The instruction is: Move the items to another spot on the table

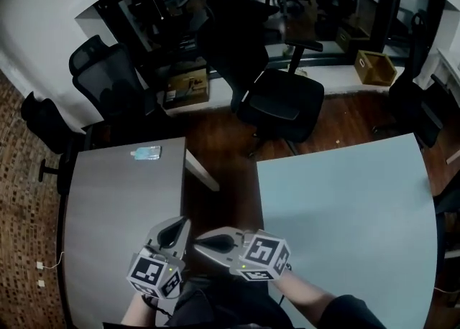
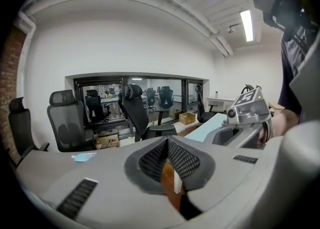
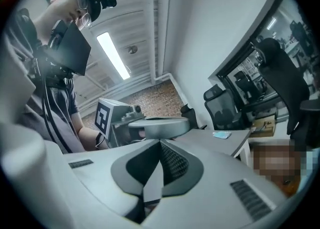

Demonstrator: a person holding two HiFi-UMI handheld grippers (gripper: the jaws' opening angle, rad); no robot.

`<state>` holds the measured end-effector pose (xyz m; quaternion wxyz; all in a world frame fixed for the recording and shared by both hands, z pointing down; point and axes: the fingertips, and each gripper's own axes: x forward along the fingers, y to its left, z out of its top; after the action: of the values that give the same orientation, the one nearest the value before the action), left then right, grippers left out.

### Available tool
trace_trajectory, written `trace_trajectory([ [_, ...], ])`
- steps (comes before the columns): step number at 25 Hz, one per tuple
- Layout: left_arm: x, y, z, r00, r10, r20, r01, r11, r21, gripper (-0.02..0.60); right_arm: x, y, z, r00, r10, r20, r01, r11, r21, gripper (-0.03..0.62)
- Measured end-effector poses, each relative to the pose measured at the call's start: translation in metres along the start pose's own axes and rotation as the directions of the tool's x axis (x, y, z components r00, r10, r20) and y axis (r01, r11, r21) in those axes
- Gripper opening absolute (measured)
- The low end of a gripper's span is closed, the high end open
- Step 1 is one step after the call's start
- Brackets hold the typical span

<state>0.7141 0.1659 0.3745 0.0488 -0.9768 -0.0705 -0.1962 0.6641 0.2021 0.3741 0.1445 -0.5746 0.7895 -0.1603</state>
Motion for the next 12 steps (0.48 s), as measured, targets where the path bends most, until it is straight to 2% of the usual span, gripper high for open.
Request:
trace_trajectory([
  [3, 0.012, 0.002, 0.006, 1.000, 0.004, 0.001, -0.004, 1.000, 0.013, 0.002, -0.009, -0.012, 0.014, 1.000, -0.006, 0.010, 0.006, 1.000, -0.006, -0.021],
  [8, 0.032, 0.007, 0.009, 0.999, -0.028, -0.027, 0.032, 0.988, 0.152, 0.002, -0.016, -0.032, 0.024, 0.999, -0.036, 0.009, 0.036, 0.999, 0.000, -0.021],
  [12, 0.051, 0.017, 0.020, 0.999, -0.029, -0.022, 0.032, 0.989, 0.147, 0.002, -0.017, -0.058, 0.028, 0.998, -0.063, -0.025, 0.063, 0.998, 0.001, -0.021],
])
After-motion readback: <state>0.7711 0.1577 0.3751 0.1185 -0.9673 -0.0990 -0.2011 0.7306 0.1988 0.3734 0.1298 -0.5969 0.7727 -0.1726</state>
